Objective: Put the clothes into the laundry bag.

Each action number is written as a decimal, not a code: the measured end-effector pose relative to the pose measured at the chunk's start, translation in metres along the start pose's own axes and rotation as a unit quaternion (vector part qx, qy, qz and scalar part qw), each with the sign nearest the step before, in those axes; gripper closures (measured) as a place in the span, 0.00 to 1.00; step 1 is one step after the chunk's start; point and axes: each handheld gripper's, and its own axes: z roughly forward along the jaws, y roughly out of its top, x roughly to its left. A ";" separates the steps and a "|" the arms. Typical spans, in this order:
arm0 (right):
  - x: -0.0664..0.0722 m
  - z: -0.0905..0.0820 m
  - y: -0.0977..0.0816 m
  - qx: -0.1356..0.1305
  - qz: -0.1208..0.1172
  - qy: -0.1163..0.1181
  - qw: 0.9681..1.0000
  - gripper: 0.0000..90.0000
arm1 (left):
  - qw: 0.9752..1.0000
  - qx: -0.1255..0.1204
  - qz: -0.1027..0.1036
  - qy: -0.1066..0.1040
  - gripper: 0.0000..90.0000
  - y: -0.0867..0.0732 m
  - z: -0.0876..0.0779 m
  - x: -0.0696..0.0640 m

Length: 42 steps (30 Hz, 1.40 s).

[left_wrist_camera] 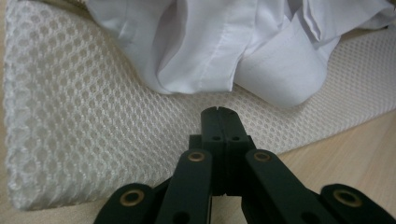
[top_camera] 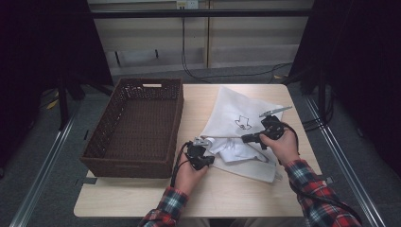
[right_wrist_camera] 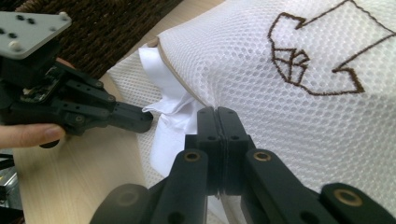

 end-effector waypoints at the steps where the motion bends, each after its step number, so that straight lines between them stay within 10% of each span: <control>1: -0.001 -0.001 -0.001 0.000 0.000 0.002 1.000 1.00 | 1.000 0.002 0.000 0.000 1.00 0.000 0.000 -0.001; 18: 0.006 -0.008 -0.007 -0.004 -0.014 -0.026 1.000 0.75 | 1.000 -0.001 -0.013 -0.008 1.00 -0.001 0.001 -0.003; 29: 0.025 -0.021 -0.001 0.009 -0.058 -0.014 0.998 0.98 | 1.000 -0.002 -0.020 -0.002 1.00 0.000 0.002 -0.005; 42: 0.039 0.015 -0.018 0.047 -0.090 0.019 0.995 1.00 | 1.000 0.005 -0.025 -0.004 1.00 0.000 0.001 -0.003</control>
